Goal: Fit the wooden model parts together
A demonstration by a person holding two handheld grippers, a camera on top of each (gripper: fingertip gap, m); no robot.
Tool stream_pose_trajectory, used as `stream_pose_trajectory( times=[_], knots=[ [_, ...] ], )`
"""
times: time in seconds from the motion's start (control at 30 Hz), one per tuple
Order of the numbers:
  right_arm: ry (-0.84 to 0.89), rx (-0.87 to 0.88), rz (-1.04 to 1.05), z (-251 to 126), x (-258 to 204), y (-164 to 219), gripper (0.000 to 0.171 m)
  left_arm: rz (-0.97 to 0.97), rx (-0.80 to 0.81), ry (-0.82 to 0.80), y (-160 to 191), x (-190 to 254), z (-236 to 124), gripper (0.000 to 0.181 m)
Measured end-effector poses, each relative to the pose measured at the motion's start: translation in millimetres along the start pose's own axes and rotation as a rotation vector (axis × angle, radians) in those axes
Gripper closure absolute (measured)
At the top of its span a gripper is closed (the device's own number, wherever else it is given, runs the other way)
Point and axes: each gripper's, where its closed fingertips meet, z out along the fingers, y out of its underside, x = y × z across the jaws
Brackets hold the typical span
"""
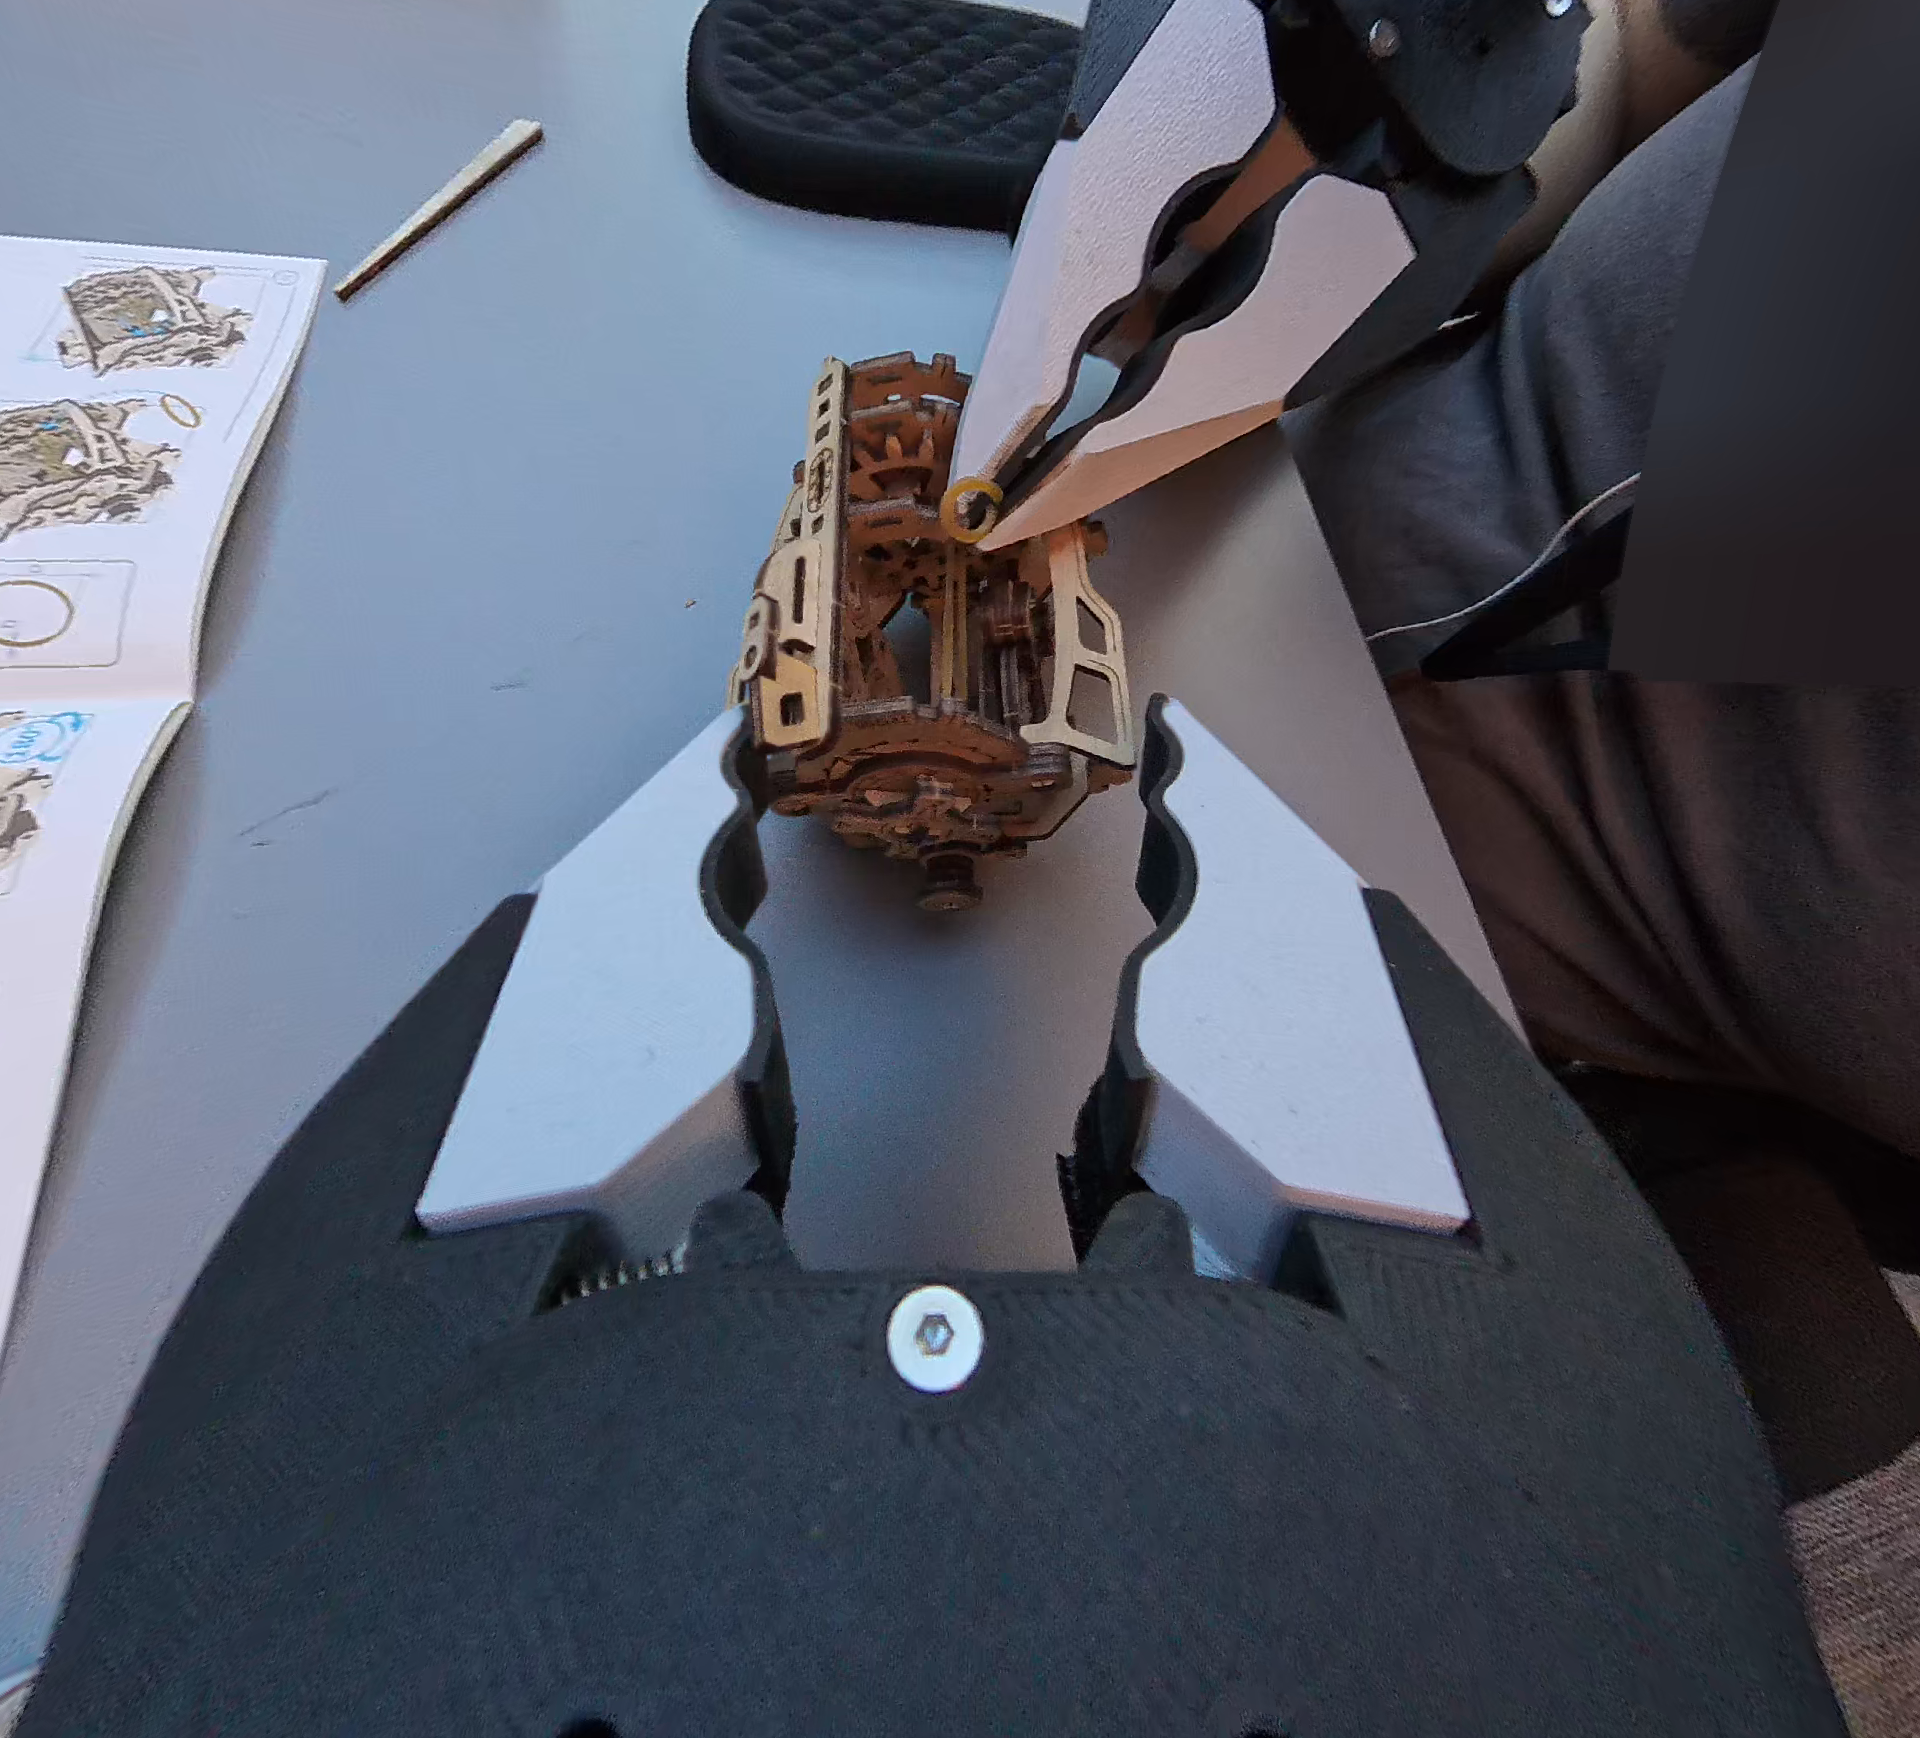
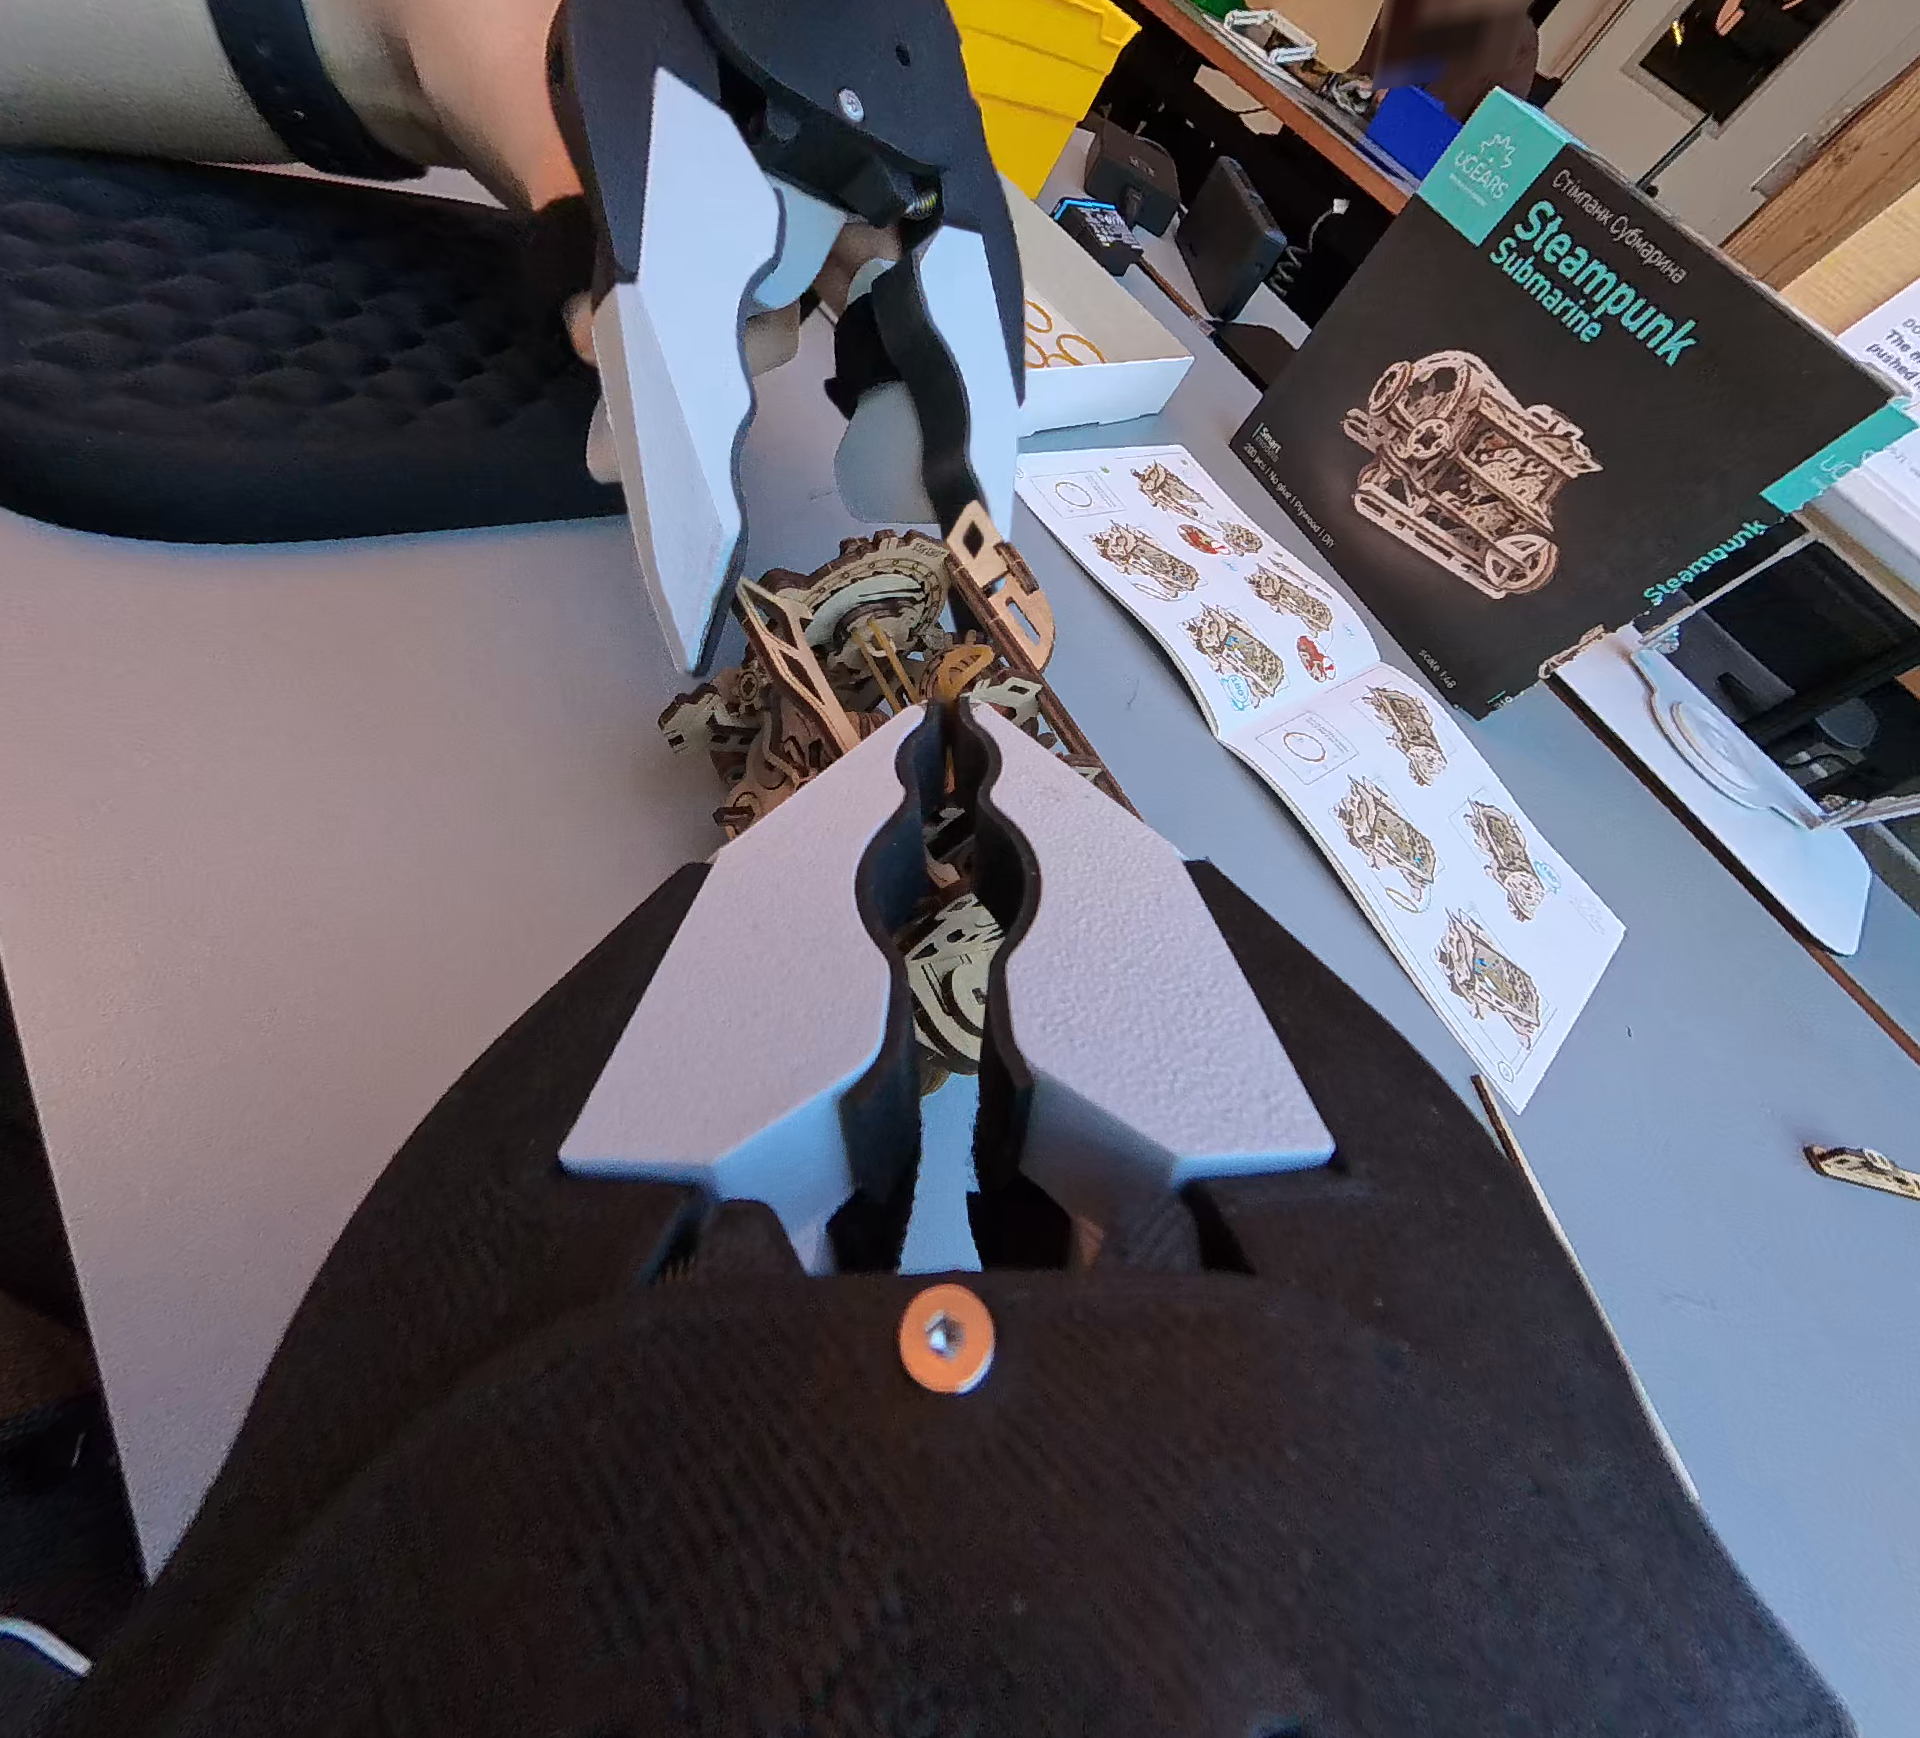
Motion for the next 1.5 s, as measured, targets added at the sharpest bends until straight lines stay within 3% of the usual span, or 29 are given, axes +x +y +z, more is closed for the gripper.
stream_pose_trajectory(
  times=[0.63, 0.9, 1.23, 1.37, 1.5],
  knots=[
    [-0.115, 0.042, -0.148, -4.4, -16.4, -6.8, 0.171, 0.043, 0.02, 0.026, -4.2, 5.9, 6.0, 0.117],
    [-0.144, 0.058, -0.166, -5.0, -19.8, -8.8, 0.171, 0.083, 0.014, 0.053, -1.6, 12.0, 6.6, 0.1],
    [-0.162, 0.062, -0.155, -6.5, -14.7, -2.1, 0.171, 0.027, 0.028, 0.077, -4.7, 4.8, 2.7, 0.102],
    [-0.174, 0.064, -0.178, -7.3, -15.3, -1.9, 0.171, 0.131, 0.018, 0.049, -4.1, -2.4, 2.4, 0.097],
    [-0.181, 0.068, -0.175, -6.2, -14.3, -2.2, 0.171, 0.123, -0.023, 0.178, 1.5, 5.0, 6.4, 0.089]
  ],
)
